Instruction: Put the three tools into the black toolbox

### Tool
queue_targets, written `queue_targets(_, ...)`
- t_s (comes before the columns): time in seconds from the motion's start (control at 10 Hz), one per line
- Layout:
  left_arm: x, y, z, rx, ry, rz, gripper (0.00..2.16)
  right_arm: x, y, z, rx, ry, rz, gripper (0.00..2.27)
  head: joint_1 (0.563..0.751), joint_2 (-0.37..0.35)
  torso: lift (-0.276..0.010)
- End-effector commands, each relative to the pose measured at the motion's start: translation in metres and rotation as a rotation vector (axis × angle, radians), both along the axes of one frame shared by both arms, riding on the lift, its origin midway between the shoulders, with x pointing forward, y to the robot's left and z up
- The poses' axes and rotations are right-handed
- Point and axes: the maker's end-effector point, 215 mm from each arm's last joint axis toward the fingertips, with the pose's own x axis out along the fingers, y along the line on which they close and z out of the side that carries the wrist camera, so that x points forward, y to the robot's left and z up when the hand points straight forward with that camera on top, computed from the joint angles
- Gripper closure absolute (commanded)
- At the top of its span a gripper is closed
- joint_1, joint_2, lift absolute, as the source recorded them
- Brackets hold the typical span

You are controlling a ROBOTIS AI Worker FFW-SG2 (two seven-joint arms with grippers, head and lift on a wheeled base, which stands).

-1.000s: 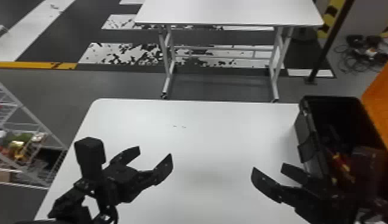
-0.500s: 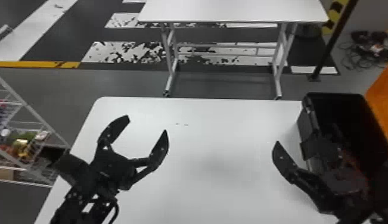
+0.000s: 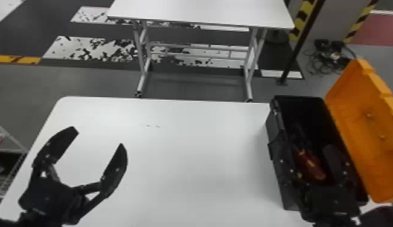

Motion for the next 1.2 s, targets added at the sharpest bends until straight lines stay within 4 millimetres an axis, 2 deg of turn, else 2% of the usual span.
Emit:
queue_targets(0.0,-0.008,0.022,-0.018,-0.080,0.093,0.053,0.06,-0.010,-0.003,-0.006,-0.004,0.001,-0.015,0.07,0.695,-0.051,-0.051)
queue_targets(0.1,-0.012,0.030,-0.026,-0.080,0.095,0.079,0.06,-0.022,-0.003,-0.002,-0.021,-0.014,-0.022,0.07,0.695,-0.037,-0.051)
queue_targets(0.2,-0.022,0.047,-0.028,-0.090,0.086,0.123,0.06,-0.030,0.003,-0.002,-0.042,-0.026,-0.021,0.07,0.695,-0.014,-0.051)
queue_targets(0.4,-0.037,0.072,-0.025,-0.118,0.058,0.189,0.06,-0.046,0.002,-0.016,-0.061,-0.011,-0.027,0.07,0.695,0.031,-0.051)
queue_targets(0.5,-0.041,0.075,-0.024,-0.141,0.064,0.200,0.06,-0.050,-0.002,-0.028,-0.065,0.026,-0.027,0.07,0.695,0.073,-0.051)
queue_targets(0.7,-0.047,0.076,-0.034,-0.148,0.100,0.203,0.06,-0.057,0.003,-0.044,-0.065,0.073,-0.003,0.07,0.695,0.094,-0.051)
queue_targets(0.8,-0.048,0.076,-0.054,-0.151,0.172,0.202,0.06,-0.059,0.004,-0.057,-0.066,0.112,0.006,0.08,0.695,0.101,-0.051)
queue_targets(1.1,-0.048,0.073,-0.057,-0.150,0.196,0.195,0.06,-0.060,0.004,-0.056,-0.066,0.115,0.009,0.08,0.695,0.108,-0.051)
